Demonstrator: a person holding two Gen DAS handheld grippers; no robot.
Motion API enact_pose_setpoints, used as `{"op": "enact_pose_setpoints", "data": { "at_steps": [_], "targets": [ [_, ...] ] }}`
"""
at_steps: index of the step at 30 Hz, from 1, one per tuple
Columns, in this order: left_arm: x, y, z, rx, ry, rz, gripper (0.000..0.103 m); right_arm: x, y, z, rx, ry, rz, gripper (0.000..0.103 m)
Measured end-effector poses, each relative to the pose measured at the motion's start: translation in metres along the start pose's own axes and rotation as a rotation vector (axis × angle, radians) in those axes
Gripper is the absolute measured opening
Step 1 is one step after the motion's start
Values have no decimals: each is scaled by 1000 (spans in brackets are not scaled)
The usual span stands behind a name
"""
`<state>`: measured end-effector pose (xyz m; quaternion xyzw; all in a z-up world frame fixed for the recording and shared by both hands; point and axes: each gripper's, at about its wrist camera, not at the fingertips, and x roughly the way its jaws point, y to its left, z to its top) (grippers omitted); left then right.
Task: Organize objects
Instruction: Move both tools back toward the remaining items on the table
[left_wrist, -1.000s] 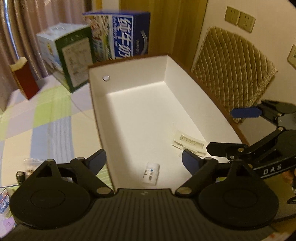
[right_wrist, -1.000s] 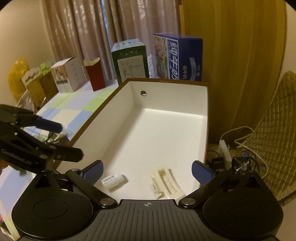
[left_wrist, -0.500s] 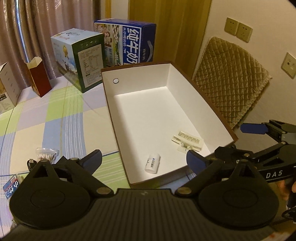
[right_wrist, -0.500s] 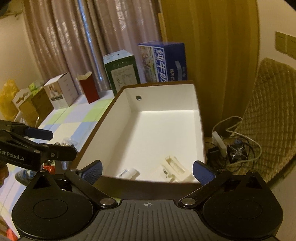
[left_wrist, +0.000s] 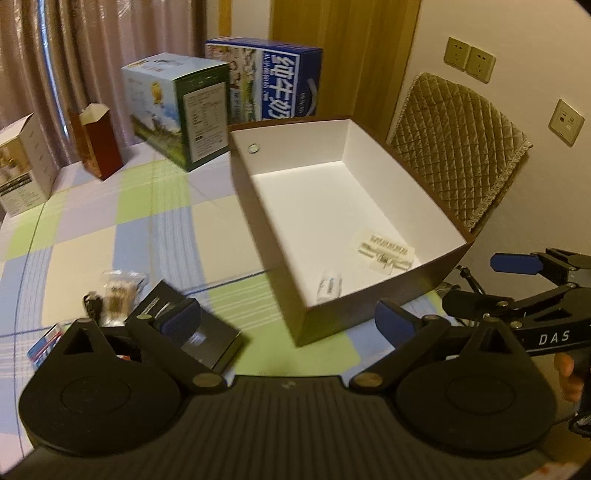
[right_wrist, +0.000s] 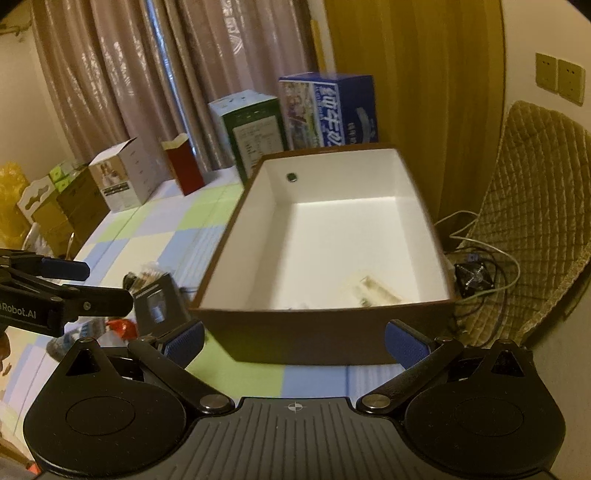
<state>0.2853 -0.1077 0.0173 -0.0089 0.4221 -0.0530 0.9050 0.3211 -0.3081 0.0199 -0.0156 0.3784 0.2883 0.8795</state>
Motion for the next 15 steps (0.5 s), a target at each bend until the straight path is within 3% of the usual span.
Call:
{"op": "enact_pose_setpoints", "data": {
  "at_steps": [15],
  "targets": [
    [-36,55,-45,-70,-2,53,99,19,67,-24,-56,61,79,101]
  ]
}}
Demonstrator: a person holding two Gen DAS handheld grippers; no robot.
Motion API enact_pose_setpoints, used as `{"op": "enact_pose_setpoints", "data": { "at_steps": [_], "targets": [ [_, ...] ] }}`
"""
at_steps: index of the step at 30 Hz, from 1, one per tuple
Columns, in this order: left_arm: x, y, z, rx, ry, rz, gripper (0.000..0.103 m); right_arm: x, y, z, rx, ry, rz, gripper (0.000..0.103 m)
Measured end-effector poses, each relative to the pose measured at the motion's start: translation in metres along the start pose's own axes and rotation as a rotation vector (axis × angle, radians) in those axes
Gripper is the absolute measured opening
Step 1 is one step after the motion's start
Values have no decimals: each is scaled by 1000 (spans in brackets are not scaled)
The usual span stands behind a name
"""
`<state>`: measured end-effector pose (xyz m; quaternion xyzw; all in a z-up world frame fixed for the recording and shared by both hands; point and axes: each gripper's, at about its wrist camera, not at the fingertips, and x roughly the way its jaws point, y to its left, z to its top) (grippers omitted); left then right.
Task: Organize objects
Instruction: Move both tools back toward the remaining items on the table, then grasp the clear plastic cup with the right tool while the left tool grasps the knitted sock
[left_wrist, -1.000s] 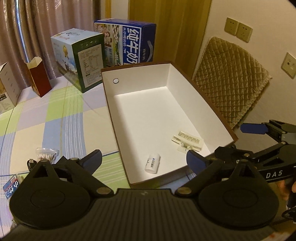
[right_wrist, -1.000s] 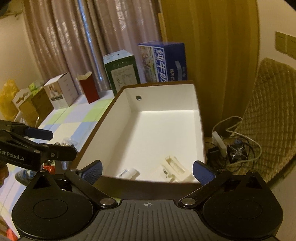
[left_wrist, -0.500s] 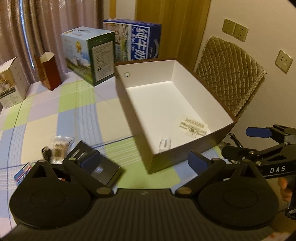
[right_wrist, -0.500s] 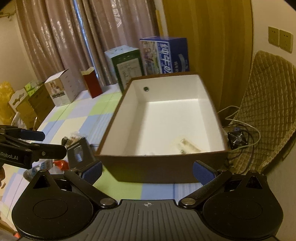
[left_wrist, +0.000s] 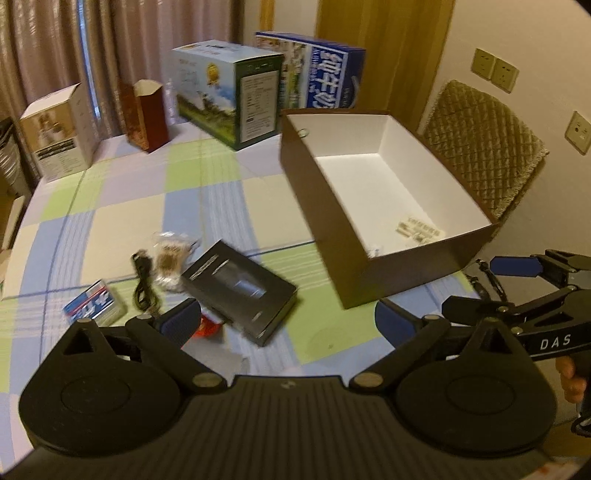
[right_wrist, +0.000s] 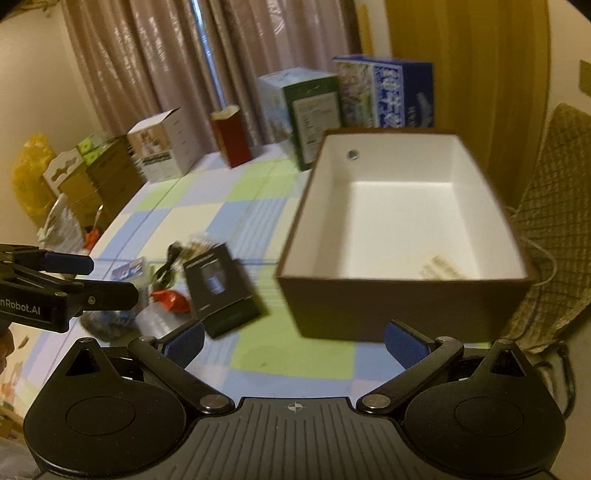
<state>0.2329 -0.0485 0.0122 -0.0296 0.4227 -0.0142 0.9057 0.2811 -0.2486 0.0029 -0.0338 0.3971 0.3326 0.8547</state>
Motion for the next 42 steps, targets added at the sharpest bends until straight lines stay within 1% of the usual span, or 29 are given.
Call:
{"op": "enact_pose_setpoints", "data": {
  "at_steps": [7,12,18,26,31,33,34,35,37,42],
  "targets": [
    [-16,35,-28,-65,6,89,99,25,28,-6,-27,48,66,101],
    [-24,67,-50,-143,37,159,99,42,46,-9,-52,84,103,101],
    [-28,94,-70,-209,54,216,99,64,64,-11,-73,116,133,101],
    [-25,113,-85,-213,54,241,98,87,87,-14,-129,139,178,101],
    [-20,121,-89,-209,59,235,97,100,103,-17,-179,137,212,101],
    [-17,125,-89,-210,65,233,97,104,109,-17,-198,126,227,96],
    [-15,126,-90,-210,66,230,96,107,112,-17,-207,122,237,91],
    [-13,128,-91,-211,67,229,96,110,115,-17,-216,126,245,89],
    [-10,131,-92,-214,72,227,96,118,120,-17,-229,132,255,86],
    [2,138,-95,-213,89,219,96,142,131,-18,-278,158,245,81]
  ]
}}
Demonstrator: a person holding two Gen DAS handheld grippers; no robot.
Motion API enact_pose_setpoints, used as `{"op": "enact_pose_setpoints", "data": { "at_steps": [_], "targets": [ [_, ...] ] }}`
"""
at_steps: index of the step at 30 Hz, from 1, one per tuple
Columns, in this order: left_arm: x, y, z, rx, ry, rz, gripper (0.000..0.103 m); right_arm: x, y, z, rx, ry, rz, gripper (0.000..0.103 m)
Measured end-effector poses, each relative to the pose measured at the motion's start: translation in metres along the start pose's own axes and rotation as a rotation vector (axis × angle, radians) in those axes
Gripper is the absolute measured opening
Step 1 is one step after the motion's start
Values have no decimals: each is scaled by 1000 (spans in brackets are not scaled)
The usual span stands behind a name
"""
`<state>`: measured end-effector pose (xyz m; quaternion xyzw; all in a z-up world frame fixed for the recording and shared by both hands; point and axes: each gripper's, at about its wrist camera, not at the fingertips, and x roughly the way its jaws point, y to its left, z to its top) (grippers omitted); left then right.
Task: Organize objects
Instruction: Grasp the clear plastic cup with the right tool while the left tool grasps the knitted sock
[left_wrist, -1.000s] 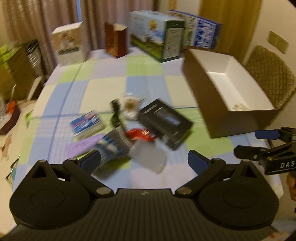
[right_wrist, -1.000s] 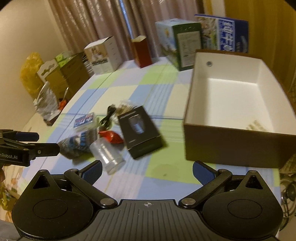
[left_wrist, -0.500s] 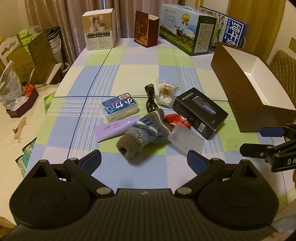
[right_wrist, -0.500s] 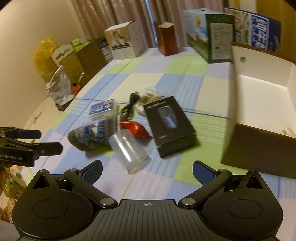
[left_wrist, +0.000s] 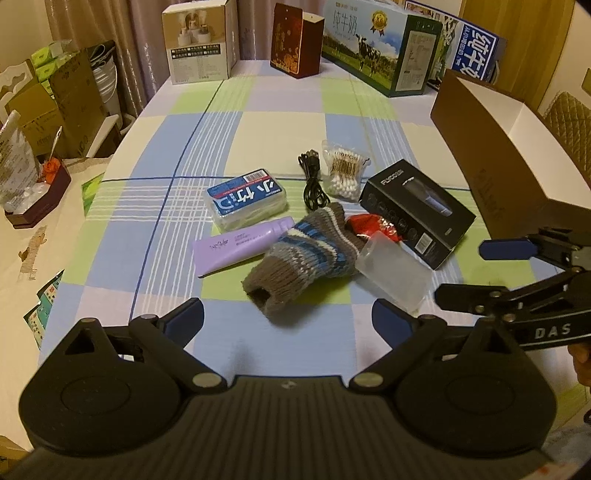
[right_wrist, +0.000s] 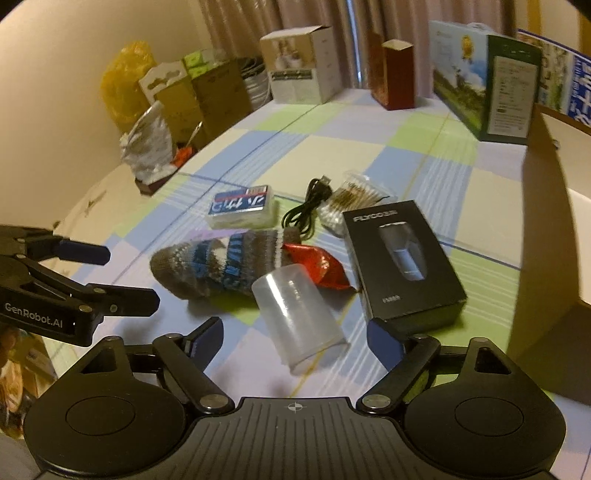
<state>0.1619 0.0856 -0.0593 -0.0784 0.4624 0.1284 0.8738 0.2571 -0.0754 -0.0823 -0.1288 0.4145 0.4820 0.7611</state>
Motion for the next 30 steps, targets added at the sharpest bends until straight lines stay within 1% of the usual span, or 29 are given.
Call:
{"op": "enact_pose_setpoints", "data": {
  "at_steps": [8,16,18,19,23,27,30],
  "targets": [
    [19,5,4,22,29,-13,95,35,6,4,-74,42,0,71],
    [29,12,9,54,50,-11,95,64,9,8,-116,76,-27,64],
    [32,12,11,71,50,-8,94,69,9,8,-127,81,-33,58],
    [32,12,12,79,50,-8,94,71,10,7,-133,84,-39,53],
    [38,10,17,126,48,-13,93,64,10,5,-129,70,-36,49],
    [45,4,23,194,41,-27,93,43,2,2,-48,40,-28,49],
    [52,-3,27,265,39,-35,90,26,-5,0,13,21,-41,49]
  ]
}}
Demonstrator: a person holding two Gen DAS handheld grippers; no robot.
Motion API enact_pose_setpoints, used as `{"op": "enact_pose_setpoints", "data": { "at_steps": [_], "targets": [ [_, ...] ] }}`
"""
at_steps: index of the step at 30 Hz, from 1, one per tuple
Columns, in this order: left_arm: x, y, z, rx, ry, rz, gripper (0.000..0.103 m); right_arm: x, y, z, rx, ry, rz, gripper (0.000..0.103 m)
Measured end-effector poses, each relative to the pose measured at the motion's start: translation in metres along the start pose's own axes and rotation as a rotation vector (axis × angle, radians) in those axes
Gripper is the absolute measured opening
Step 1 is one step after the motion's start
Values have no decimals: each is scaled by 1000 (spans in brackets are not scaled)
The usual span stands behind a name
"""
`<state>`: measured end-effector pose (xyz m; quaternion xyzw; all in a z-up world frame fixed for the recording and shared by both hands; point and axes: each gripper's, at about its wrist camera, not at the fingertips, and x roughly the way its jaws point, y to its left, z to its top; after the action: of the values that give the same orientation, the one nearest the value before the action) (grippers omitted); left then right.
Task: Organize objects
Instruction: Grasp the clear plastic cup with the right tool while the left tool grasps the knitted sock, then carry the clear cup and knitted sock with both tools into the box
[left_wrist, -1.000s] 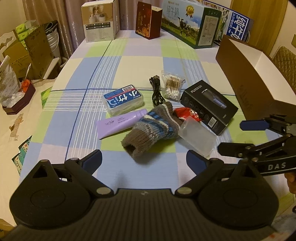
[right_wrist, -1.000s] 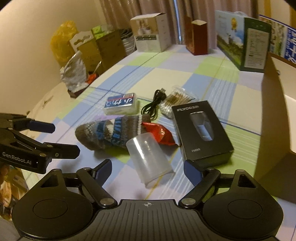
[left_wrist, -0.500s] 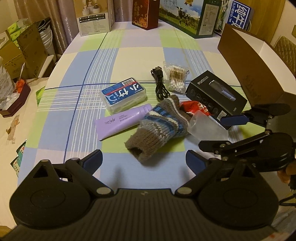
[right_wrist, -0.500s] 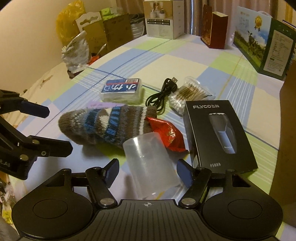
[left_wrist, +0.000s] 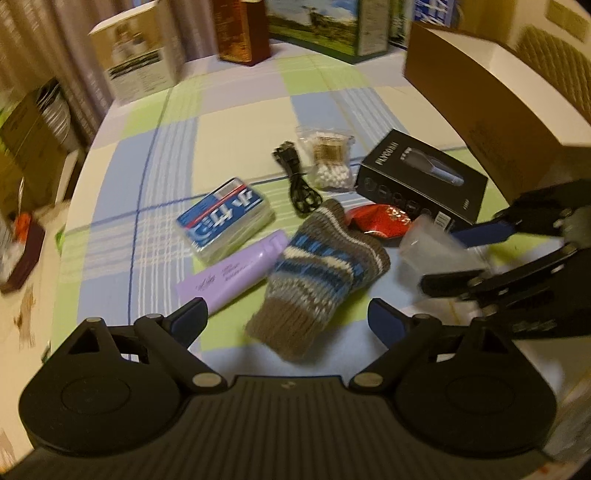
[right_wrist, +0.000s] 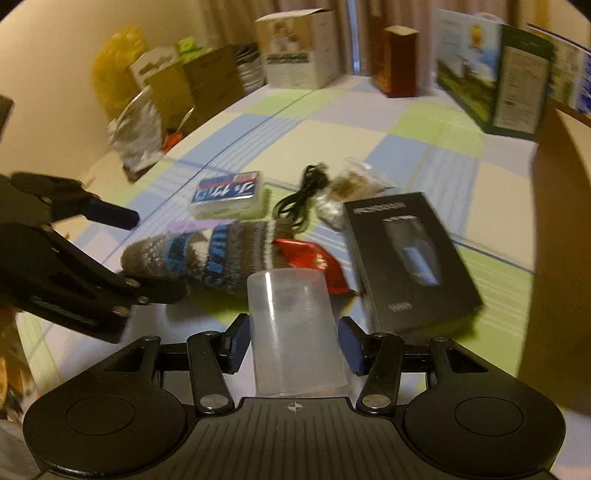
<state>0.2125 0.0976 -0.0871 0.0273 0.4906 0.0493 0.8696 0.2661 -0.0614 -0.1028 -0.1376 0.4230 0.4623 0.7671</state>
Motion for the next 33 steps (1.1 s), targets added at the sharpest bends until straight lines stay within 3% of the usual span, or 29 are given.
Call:
{"op": "enact_pose_setpoints", "data": {
  "at_steps": [6,12,14,17,22,33],
  "targets": [
    [26,-18,9,165,21,-27,83,-33,-20,-11,135,-32,-49,49],
    [51,-29,13,230,60,-44,71,-61,-37,-30,236,-47,-115,49],
    [56,-30,14,228,66,-47,58,-68,-43,-36,267,-51,-135,49],
    [60,-30,16,209,76,-57,38,-75,-49,-44,301,-53,-159,49],
    [53,-26,15,131,59,-61,23,-84,-55,-52,336,-59,-177,49],
    [5,-3,0,-95,34,-108,21,-104,-48,-47,296,-109,-139,49]
  ]
}}
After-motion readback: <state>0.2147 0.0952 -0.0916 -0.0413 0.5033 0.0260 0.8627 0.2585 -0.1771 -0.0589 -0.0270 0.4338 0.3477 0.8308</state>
